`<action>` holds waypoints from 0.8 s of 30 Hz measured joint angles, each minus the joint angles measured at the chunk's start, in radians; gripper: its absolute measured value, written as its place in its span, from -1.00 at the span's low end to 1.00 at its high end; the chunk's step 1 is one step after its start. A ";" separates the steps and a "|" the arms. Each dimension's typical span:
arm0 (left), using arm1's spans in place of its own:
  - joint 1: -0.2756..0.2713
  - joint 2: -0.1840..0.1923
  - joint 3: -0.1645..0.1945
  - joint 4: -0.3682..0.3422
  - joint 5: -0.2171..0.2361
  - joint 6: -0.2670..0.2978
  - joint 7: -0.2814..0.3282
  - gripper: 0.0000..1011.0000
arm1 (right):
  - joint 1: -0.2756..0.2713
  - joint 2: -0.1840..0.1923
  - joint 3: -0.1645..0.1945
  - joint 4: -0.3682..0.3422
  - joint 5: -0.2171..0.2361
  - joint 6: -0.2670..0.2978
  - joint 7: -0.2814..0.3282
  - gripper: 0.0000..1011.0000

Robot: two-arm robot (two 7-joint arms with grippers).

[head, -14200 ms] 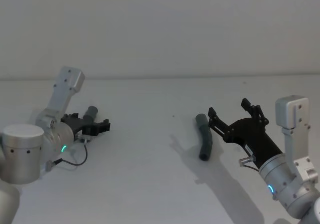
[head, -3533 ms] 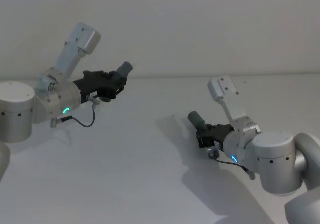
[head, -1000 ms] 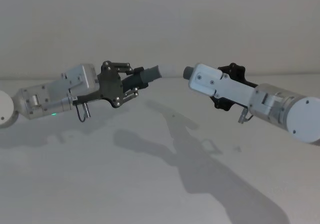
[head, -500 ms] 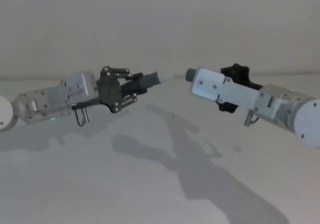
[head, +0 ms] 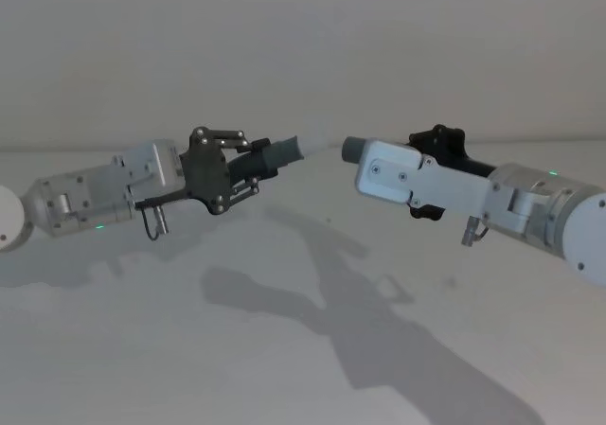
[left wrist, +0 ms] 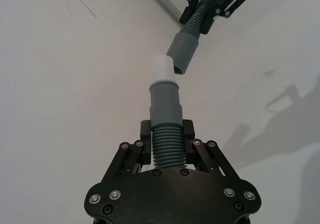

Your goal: Use both hands to pick up one end of the pipe from the table, align the ends, and insert them.

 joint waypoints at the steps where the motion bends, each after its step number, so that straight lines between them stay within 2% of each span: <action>1: 0.000 0.000 0.000 0.000 0.000 -0.001 0.000 -0.35 | 0.000 0.000 0.000 -0.001 0.000 -0.002 0.002 -0.56; 9: 0.001 -0.001 -0.001 0.002 0.002 -0.005 0.002 -0.35 | 0.008 0.001 0.012 -0.012 0.008 -0.030 0.026 -0.56; 24: 0.001 0.000 -0.001 0.004 0.003 -0.008 0.004 -0.35 | 0.026 -0.004 0.019 -0.020 0.018 -0.049 0.076 -0.56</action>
